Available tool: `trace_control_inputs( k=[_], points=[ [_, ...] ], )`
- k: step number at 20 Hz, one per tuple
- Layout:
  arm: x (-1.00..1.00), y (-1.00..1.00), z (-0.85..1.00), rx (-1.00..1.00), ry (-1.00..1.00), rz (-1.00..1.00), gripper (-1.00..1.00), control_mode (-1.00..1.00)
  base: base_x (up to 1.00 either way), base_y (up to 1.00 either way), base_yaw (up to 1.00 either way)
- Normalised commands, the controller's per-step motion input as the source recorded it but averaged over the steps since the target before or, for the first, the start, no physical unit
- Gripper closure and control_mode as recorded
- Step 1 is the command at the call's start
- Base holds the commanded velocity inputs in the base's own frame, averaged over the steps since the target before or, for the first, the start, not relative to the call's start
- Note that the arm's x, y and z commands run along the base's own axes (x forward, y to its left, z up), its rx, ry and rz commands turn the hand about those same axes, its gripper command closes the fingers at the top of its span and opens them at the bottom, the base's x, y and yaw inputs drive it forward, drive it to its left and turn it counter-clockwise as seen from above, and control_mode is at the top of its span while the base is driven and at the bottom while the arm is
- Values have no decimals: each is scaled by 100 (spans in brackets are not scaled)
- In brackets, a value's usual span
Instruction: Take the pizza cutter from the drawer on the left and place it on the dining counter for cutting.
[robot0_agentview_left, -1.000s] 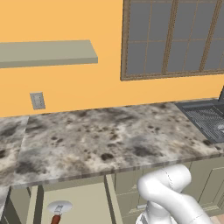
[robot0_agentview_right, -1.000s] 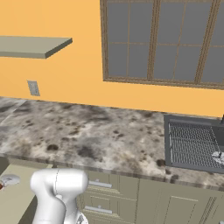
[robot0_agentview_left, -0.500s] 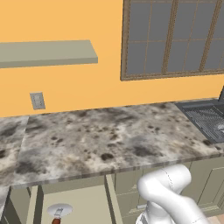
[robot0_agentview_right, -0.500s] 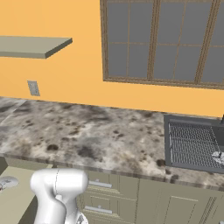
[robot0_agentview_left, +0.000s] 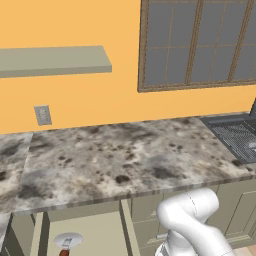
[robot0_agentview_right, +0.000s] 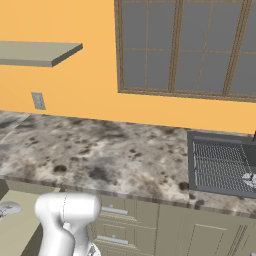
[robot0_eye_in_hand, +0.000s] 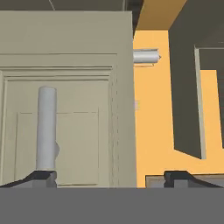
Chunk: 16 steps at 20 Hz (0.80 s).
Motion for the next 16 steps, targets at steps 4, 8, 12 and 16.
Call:
trace_control_inputs(
  k=[4,8,12,16],
  points=[
    [-35,-1,96,0,9,-2,-100,-100,0,0,0],
    [-11,-4,97,0,9,-3,-100,-100,0,0,0],
    [16,-1,92,0,0,-6,-100,-100,0,0,0],
    [31,-4,99,0,0,-5,-100,-100,0,0,0]
  ],
)
